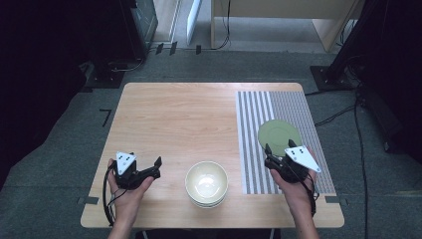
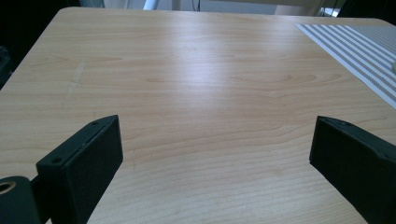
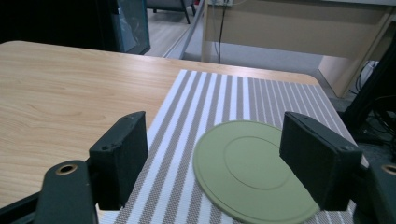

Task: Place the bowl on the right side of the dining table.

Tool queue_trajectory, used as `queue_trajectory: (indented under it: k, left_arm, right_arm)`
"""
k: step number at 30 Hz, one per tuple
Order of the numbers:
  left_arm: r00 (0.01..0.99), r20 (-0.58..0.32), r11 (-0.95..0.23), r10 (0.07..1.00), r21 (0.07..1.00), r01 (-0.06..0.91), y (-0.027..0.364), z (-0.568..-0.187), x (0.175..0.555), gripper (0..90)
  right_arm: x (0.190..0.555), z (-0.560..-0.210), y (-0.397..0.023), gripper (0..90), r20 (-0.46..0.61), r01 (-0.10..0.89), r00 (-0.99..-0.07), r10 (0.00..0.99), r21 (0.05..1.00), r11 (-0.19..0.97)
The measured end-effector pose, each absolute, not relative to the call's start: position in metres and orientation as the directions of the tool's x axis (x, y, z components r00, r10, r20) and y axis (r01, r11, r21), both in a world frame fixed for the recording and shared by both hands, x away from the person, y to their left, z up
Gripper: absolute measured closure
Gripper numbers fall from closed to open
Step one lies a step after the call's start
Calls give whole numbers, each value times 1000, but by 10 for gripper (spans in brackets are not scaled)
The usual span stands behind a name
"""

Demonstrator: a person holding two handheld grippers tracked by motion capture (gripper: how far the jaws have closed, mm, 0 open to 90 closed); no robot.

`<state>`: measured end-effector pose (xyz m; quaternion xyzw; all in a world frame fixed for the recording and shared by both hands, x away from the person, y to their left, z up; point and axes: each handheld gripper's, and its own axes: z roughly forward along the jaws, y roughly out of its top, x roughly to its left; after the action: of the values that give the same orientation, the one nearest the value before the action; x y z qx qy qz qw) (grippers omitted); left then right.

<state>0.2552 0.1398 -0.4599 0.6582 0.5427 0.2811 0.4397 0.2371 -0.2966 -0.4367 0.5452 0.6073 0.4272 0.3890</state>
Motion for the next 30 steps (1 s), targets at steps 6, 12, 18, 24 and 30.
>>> queue_trajectory:
  k: [6, 12, 18, 24, 30]
  left_arm:
    - [281, -99, -37, 955, 896, 442, 129, -446, 260, 36]
    - [315, -136, -23, 939, 890, 455, 121, -435, 260, 36]
    - [355, -144, -39, 924, 886, 461, 112, -429, 252, 37]
    - [410, -143, -70, 901, 885, 461, 101, -423, 245, 63]
    - [443, -145, -91, 885, 878, 470, 91, -422, 239, 62]
  right_arm:
    - [247, -432, -284, 296, -16, 311, -111, 994, 949, 50]
    - [251, -424, -276, 385, 18, 294, -154, 988, 955, 29]
    - [245, -419, -265, 405, 20, 297, -212, 977, 954, 45]
    - [239, -416, -251, 409, 32, 308, -275, 961, 950, 57]
    - [234, -413, -239, 379, 33, 320, -312, 949, 944, 73]
